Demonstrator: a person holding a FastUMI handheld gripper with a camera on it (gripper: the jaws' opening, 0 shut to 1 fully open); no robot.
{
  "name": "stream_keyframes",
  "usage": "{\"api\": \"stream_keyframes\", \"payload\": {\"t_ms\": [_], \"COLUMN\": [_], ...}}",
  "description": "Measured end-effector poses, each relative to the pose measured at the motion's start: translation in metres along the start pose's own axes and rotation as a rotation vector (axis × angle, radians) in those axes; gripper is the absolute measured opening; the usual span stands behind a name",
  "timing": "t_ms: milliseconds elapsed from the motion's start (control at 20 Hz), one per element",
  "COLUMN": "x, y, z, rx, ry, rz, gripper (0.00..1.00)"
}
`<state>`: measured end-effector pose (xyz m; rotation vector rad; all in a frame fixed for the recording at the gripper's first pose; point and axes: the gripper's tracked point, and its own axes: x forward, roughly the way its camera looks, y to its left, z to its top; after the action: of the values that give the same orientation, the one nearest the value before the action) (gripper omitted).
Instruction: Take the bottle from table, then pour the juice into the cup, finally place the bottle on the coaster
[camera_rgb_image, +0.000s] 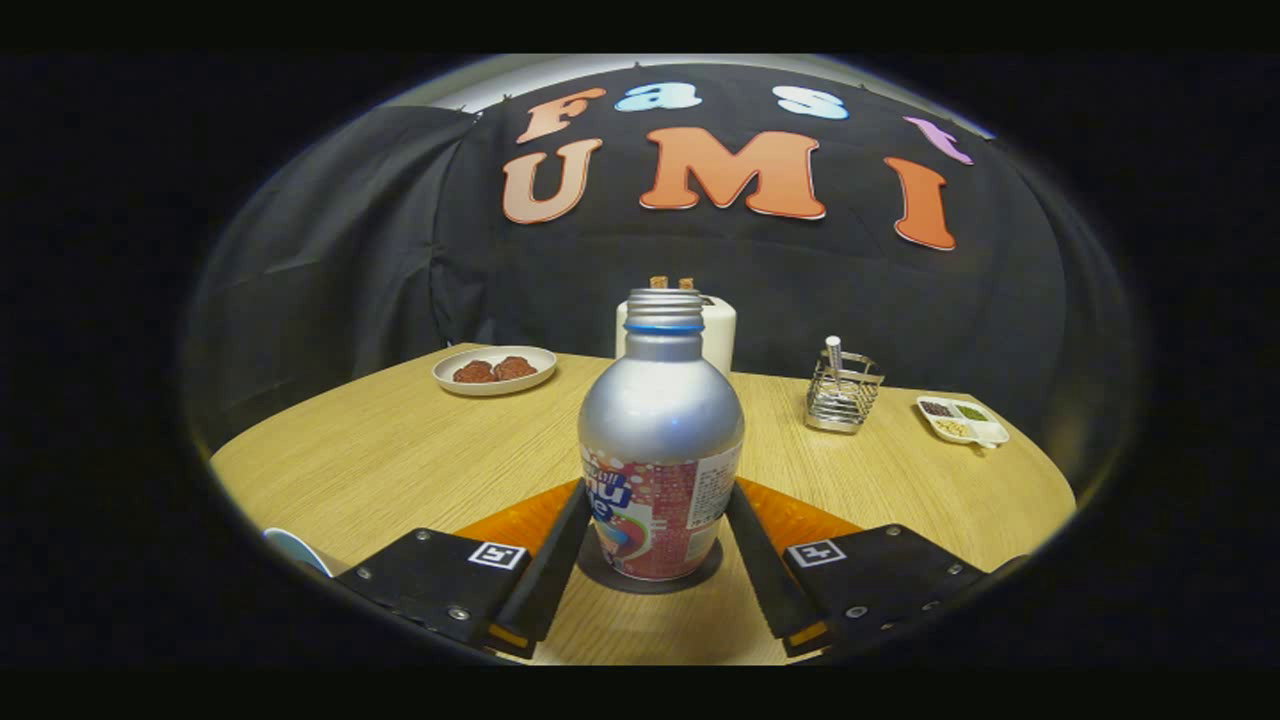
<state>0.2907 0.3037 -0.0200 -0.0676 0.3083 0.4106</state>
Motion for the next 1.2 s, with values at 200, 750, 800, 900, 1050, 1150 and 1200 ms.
{"api": "stream_keyframes", "payload": {"t_ms": [200, 750, 800, 900, 1050, 1150, 1200], "x": [-0.001, -0.047, -0.054, -0.07, -0.099, -0.12, -0.131], "y": [-0.001, -0.009, -0.011, -0.019, -0.03, -0.04, -0.045], "z": [-0.004, 0.006, 0.008, 0.014, 0.023, 0.031, 0.035], "rx": [0.005, 0.019, 0.029, 0.035, 0.043, 0.054, 0.057], "ry": [0.005, -0.026, -0.034, -0.057, -0.092, -0.125, -0.143], "rz": [-0.009, -0.022, -0.024, -0.041, -0.06, -0.074, -0.084], "gripper": [0.82, 0.96, 0.96, 0.98, 0.98, 0.97, 0.98]}}
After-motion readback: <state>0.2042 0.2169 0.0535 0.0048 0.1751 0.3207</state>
